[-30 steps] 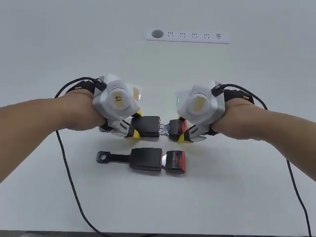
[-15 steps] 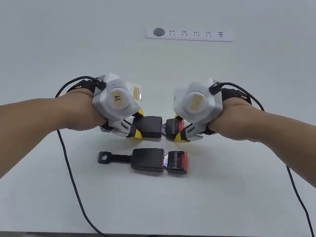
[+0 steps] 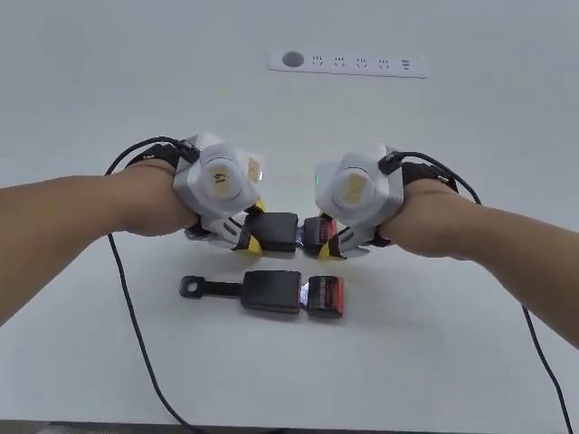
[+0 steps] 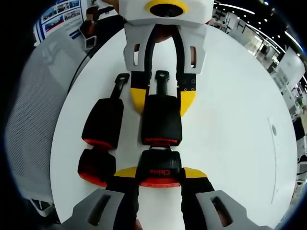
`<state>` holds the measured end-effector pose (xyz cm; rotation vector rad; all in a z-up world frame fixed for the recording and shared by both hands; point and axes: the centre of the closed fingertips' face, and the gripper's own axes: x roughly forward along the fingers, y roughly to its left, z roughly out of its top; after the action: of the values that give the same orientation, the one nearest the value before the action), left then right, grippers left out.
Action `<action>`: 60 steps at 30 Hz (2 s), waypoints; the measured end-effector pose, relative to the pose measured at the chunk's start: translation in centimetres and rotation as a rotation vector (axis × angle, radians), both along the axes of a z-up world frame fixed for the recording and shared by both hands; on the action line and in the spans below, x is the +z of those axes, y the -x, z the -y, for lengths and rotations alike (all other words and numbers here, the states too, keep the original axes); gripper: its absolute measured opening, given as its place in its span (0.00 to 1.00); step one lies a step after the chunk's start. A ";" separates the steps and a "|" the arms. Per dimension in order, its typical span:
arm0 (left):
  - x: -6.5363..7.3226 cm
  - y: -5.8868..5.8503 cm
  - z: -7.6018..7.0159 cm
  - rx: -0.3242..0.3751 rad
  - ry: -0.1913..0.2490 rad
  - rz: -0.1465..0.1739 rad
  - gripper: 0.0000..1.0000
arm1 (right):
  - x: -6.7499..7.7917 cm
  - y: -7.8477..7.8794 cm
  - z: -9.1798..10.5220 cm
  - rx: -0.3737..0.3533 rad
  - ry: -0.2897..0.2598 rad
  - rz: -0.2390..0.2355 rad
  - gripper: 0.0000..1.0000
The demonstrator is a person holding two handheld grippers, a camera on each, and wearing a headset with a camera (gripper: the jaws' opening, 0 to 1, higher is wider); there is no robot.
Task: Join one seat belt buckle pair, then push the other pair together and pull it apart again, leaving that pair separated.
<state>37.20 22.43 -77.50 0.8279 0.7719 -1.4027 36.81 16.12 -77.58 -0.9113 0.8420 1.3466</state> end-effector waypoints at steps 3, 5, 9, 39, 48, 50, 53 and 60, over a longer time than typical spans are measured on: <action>0.0 0.0 0.0 -0.001 -0.006 0.002 0.31 | 0.0 0.0 0.1 0.007 -0.001 0.003 0.29; 0.0 0.0 0.0 0.002 -0.008 0.002 0.32 | 0.0 0.0 0.2 0.011 -0.001 0.002 0.30; 0.0 0.0 -0.1 0.014 -0.005 0.002 0.32 | 0.1 0.2 1.3 0.016 0.012 0.013 0.30; 0.1 -0.1 -0.1 0.015 -0.037 0.015 0.33 | -0.3 0.5 11.5 -0.042 0.043 -0.013 0.32; -0.1 -0.1 0.0 0.026 -0.030 0.007 0.33 | -0.3 -0.4 13.0 -0.084 0.063 0.018 0.38; -0.1 -0.1 -0.1 0.037 -0.033 0.005 0.33 | -0.6 -0.7 13.0 -0.077 0.069 0.022 0.39; -0.1 0.0 -0.1 0.051 -0.038 0.002 0.33 | 0.1 -0.5 12.9 -0.085 0.081 0.028 0.42; 0.8 0.2 -1.0 0.103 -0.051 0.031 0.46 | 1.4 -0.3 12.7 -0.169 0.052 0.058 0.47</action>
<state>36.99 23.44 -76.69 0.8356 0.8178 -1.2808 37.14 3.38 -76.21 -0.8950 0.8923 1.1517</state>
